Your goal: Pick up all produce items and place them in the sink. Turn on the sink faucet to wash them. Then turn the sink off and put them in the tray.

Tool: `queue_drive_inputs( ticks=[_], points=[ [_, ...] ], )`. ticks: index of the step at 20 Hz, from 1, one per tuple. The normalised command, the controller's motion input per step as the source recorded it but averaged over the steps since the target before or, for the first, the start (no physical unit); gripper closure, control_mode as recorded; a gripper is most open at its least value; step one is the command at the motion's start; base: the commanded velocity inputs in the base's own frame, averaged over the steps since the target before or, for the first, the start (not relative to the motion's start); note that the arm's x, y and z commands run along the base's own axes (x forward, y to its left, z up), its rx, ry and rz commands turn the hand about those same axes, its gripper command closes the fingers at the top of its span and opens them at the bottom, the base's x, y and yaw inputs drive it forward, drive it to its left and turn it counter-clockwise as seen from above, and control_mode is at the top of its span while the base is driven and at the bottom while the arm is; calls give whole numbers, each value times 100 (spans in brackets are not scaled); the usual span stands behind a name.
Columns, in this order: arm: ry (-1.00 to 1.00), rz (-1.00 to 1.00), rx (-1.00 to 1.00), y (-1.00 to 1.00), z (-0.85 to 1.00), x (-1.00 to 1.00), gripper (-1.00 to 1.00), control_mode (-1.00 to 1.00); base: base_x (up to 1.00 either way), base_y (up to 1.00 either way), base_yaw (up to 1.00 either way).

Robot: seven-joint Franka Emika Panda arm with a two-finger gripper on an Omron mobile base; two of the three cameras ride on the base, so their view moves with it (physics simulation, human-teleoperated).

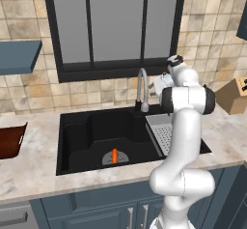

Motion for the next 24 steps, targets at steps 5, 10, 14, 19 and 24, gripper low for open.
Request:
queue_drive_inputs(
  ticks=[5, 10, 14, 19, 24],
  points=[
    [-15, 0, 0, -22, 25, -69, -100, -100, 0, 0, 0],
    [-13, 0, 0, -38, 26, -61, -100, -100, 0, 0, 0],
    [-15, 0, 0, -37, 28, -66, -100, -100, 0, 0, 0],
    [-22, 0, 0, -23, 33, -85, -100, -100, 0, 0, 0],
    [-24, 0, 0, -3, 40, -100, -100, -100, 0, 0, 0]
  ],
)
